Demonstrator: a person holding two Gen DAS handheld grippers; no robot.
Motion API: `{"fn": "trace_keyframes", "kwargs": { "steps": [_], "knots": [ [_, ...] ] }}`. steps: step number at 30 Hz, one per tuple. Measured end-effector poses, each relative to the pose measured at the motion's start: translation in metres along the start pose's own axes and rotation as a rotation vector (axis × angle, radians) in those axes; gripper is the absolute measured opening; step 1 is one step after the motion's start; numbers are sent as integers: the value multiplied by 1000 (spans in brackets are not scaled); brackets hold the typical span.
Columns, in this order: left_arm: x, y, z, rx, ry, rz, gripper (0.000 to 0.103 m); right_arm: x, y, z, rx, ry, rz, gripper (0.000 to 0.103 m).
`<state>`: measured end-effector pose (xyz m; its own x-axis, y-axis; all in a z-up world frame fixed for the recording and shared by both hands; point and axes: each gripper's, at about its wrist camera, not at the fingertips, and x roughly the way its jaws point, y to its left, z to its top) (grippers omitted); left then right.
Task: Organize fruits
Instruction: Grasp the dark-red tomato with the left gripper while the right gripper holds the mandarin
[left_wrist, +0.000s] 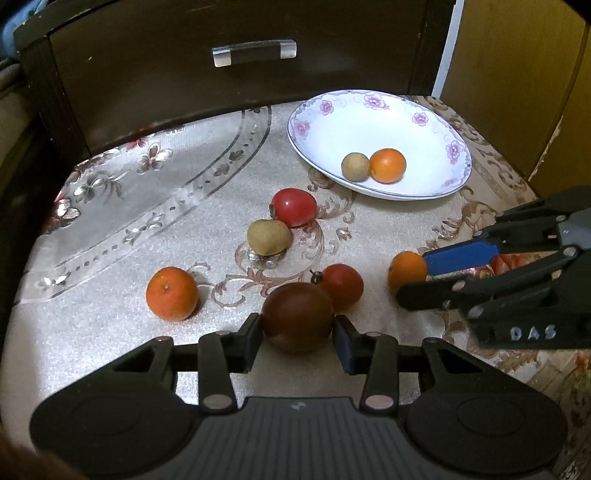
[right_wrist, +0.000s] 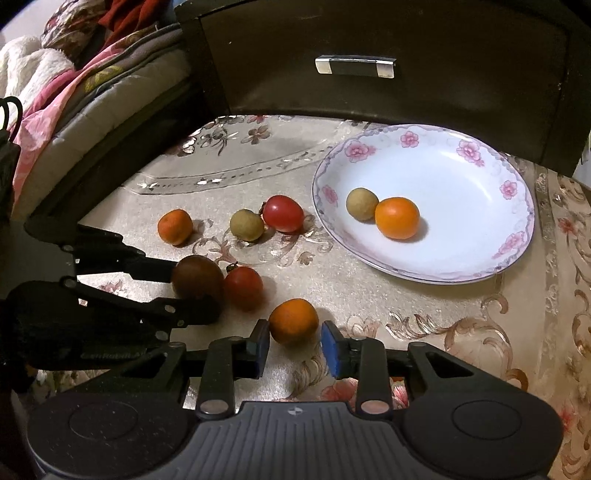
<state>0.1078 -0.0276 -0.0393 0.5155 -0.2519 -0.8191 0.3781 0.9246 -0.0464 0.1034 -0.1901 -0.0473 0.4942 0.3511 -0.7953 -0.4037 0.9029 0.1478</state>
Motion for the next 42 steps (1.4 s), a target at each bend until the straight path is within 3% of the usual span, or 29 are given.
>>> {"fn": "trace_keyframes", "kwargs": {
  "steps": [10, 12, 25, 42],
  "knots": [
    [-1, 0, 1, 4, -25, 11, 50, 7, 3, 1, -23, -6, -8, 32],
    [-1, 0, 1, 7, -23, 14, 50, 6, 3, 1, -19, -6, 5, 24],
    [-10, 3, 1, 10, -16, 40, 50, -1, 3, 2, -16, -4, -7, 23],
    [-26, 4, 18, -49, -85, -16, 50, -22, -2, 10, 24, -59, -2, 23]
  ]
}}
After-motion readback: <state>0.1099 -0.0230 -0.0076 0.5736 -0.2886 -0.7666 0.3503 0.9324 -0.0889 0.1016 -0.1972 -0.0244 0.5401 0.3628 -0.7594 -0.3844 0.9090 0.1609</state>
